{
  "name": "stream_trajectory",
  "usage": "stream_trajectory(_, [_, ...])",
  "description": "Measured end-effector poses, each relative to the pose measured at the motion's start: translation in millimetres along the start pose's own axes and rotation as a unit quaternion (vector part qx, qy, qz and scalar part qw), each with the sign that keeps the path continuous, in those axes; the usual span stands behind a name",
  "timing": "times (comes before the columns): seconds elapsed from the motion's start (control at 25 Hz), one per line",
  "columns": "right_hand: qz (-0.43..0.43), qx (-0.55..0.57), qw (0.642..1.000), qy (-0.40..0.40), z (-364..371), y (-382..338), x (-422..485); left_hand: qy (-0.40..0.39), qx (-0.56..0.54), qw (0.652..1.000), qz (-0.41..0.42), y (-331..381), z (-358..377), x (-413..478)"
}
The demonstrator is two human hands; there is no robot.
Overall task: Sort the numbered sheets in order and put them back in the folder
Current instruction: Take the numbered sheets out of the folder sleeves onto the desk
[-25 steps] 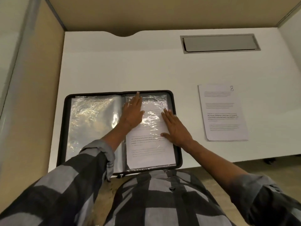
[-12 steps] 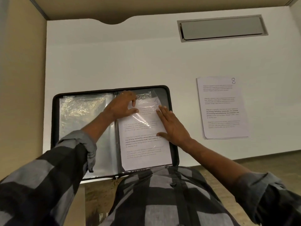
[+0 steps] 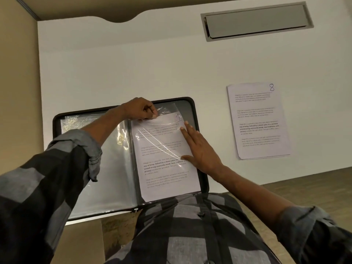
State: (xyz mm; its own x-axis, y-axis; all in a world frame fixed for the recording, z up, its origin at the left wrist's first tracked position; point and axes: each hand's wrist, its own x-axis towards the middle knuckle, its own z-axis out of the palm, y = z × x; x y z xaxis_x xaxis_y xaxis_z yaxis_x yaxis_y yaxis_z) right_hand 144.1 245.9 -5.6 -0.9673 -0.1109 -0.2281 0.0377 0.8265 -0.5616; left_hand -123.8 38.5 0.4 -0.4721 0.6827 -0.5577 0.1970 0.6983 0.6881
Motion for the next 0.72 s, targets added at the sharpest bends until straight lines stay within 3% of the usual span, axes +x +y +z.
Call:
stream_trajectory(0.16, [0.009,0.045,0.999,0.017,0.1,0.4,2.5,-0.036,0.003,0.999,0.001,0.0,-5.2,3.0])
stream_trajectory(0.32, [0.015,0.054,0.998,0.022,-5.5,1.9,15.1,-0.052,0.119,0.991,0.038,5.4,-13.4,7.4])
stream_trajectory(0.72, [0.158,0.237,0.955,0.084,-64.8,0.2,134.3,0.19,0.124,0.974,-0.026,27.0,-81.8,41.3])
